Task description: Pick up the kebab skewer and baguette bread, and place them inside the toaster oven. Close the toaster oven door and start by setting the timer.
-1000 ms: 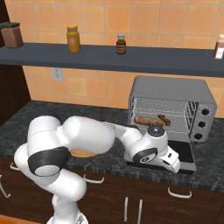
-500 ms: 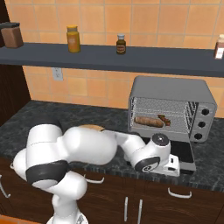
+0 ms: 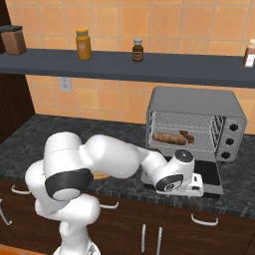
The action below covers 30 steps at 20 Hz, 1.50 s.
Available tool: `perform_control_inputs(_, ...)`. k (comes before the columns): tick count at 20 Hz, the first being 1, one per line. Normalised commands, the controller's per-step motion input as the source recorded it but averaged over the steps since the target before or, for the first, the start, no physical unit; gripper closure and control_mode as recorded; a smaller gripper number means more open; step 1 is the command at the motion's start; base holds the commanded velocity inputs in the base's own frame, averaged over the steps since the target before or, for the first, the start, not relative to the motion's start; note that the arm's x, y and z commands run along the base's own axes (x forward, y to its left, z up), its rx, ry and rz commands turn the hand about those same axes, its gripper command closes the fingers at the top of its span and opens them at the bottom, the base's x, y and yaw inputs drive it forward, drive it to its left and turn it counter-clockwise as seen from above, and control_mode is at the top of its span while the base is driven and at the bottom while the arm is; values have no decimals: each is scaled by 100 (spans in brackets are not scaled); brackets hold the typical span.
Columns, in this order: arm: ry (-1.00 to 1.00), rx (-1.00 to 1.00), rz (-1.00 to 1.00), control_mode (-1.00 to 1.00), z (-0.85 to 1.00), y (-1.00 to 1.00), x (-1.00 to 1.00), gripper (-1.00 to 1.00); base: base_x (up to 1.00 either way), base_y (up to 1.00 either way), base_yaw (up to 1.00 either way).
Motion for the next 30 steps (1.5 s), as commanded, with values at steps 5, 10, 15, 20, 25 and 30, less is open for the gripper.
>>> perform_control_inputs(5,-4,0,-3,-100,-43,1,4,-100,0,0,0)
perform_control_inputs(10,-8,0,-7,-100,-16,0,27,-100,0,0,0)
perform_control_inputs(15,-11,0,-6,-100,-19,9,9,-100,0,0,0)
perform_control_inputs(20,-16,0,-6,-100,-4,41,38,-100,0,0,0)
perform_control_inputs(25,-13,0,-5,-100,0,50,45,-100,0,0,0)
perform_control_inputs(30,-12,0,-4,-100,20,54,62,-100,0,0,0)
